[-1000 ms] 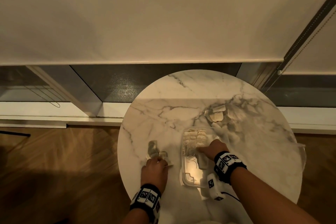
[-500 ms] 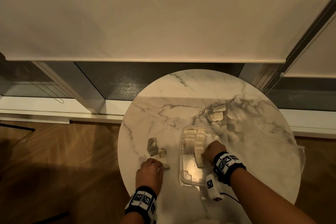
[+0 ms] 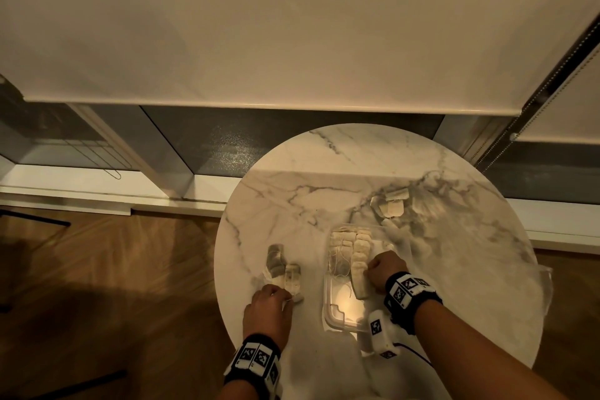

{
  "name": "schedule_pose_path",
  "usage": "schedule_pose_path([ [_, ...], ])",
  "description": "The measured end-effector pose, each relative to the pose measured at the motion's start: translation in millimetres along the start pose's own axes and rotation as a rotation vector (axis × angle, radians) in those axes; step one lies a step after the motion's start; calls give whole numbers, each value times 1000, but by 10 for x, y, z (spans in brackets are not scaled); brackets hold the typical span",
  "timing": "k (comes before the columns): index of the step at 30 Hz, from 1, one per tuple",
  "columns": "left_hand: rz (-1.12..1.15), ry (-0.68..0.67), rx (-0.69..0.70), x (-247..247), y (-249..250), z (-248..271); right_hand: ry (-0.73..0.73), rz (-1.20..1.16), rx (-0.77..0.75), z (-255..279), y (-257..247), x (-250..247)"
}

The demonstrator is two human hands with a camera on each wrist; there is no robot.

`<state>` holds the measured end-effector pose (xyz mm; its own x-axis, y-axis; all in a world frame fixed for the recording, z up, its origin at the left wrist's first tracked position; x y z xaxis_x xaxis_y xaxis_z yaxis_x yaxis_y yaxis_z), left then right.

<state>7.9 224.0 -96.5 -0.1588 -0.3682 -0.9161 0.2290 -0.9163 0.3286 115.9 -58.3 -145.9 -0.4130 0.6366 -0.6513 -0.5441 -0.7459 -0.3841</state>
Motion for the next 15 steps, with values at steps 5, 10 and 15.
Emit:
schedule_pose_path([
  [5,4,4,10,-14,32,-30,20,-24,31,-53,49,-28],
  [10,18,17,19,-40,47,-71,24,-36,45,-72,82,-17],
  [15,7,16,35,-49,75,-93,-45,-97,78,-49,123,76],
])
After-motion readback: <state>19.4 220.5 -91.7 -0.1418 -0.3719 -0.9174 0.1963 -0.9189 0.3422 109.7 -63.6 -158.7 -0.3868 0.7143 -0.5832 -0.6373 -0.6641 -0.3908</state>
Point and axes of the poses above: each hand's wrist, its own z-axis away from the middle knuckle, its own x-axis out of the palm, y = z × x, the point moved 10 cm from there along -z, towards the middle knuckle, and after that the axes turned 2 degrees about x, right-handed, at the moved point
